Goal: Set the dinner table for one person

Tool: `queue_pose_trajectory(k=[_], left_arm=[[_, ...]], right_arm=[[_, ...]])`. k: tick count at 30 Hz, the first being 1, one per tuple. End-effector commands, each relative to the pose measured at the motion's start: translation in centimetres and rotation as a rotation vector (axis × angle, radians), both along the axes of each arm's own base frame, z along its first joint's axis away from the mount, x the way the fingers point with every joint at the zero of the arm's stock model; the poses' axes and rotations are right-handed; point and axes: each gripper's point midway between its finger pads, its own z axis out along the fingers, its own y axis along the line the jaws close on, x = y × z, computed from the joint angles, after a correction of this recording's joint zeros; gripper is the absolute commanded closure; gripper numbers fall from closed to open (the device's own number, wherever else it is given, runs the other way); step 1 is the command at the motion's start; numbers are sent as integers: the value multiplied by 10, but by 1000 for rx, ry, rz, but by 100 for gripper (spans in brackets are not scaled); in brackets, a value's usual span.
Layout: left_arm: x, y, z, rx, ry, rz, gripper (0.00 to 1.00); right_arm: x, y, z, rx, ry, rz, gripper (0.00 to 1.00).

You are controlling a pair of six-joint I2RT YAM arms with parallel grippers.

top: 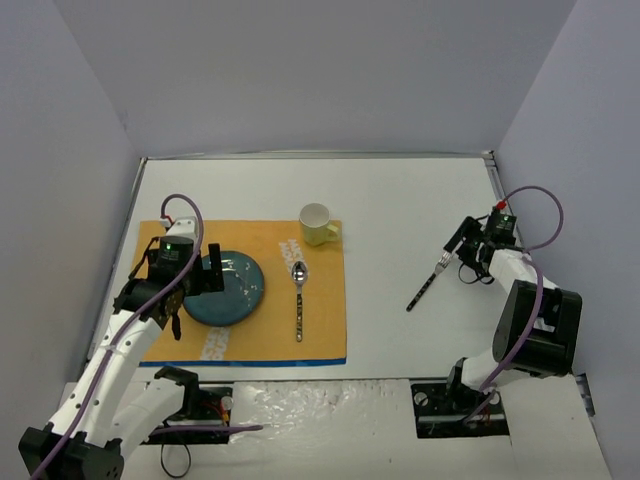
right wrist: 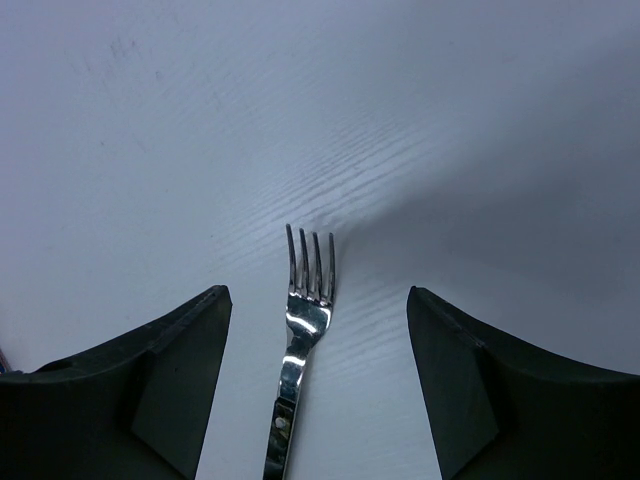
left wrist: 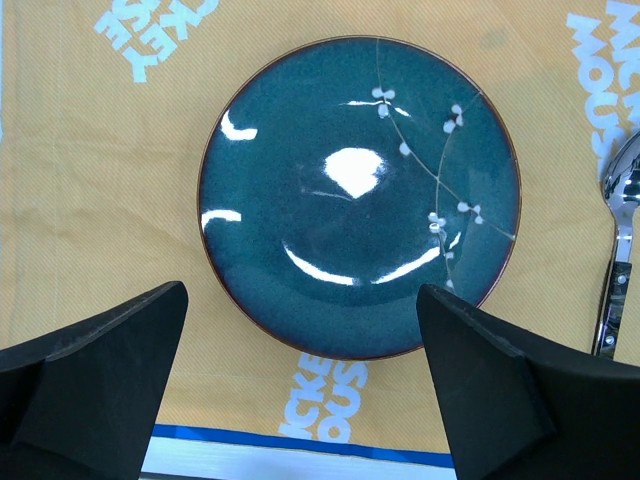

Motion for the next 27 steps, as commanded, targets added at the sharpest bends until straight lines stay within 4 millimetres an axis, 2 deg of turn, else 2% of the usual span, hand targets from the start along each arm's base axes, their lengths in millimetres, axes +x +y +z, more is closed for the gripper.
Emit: queue_pose_trajectory(k=[1, 12, 16, 27], left_arm=[[14, -6, 19, -10, -72, -25, 3], [14, -7, 20, -15, -79, -38, 3], [14, -8, 20, -17, -79, -43, 3], [14, -9, 20, -19, -79, -47, 3]], right_arm=[[31, 14, 10, 16, -132, 168, 32], [21, 19, -24, -2, -70, 286, 35], [21, 22, -27, 20, -70, 302, 38], [21, 24, -30, 38, -58, 311, 67]])
